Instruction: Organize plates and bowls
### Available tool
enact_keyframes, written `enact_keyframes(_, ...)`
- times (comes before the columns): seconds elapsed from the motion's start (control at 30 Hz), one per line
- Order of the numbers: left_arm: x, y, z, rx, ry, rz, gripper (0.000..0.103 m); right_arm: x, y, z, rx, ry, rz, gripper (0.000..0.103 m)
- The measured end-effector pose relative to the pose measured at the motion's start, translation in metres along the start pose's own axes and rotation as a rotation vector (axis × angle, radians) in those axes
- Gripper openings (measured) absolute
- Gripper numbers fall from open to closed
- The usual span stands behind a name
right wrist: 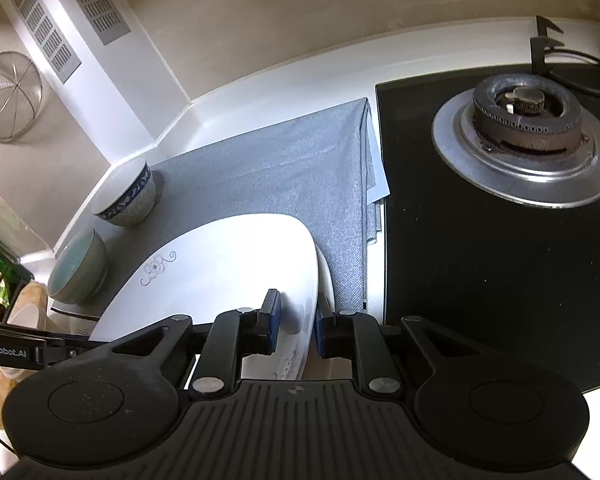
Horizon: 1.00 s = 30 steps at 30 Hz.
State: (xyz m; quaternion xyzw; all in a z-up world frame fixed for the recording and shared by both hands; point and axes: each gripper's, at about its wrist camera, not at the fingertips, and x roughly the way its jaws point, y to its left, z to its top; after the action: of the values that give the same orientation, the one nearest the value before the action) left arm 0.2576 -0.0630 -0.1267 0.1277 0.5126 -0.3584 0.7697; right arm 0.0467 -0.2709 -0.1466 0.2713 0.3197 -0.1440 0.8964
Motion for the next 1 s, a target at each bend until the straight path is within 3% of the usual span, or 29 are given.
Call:
enact_keyframes(0.17,-0.011,-0.005,0.002,0.049,-0.060,0.026,0.075,0.002,0.011,-0.002,-0.084,0.008,-0.025,0.025)
enact_keyframes(0.3,-0.009,-0.003,0.000,0.035,-0.057,0.028,0.085,0.003,0.020,-0.003,-0.155,0.025,-0.058,0.027)
enact_keyframes(0.47,-0.004,0.002,-0.001,0.015,-0.031,0.034,0.086,-0.001,0.032,-0.003,-0.231,0.058,-0.089,0.039)
enact_keyframes(0.53,-0.003,0.004,-0.002,0.001,-0.026,0.032,0.088,-0.004,0.035,-0.003,-0.243,0.051,-0.100,0.056)
enact_keyframes(0.6,-0.002,0.007,-0.003,-0.012,-0.026,0.031,0.095,-0.007,0.038,-0.003,-0.287,0.004,-0.147,0.066)
enact_keyframes(0.7,-0.004,0.009,-0.004,-0.023,-0.037,0.030,0.097,-0.006,0.038,0.003,-0.303,0.002,-0.177,0.067)
enact_keyframes(1.0,0.003,0.015,-0.004,-0.053,0.005,0.067,0.098,-0.015,0.027,0.004,-0.138,0.102,-0.130,0.071)
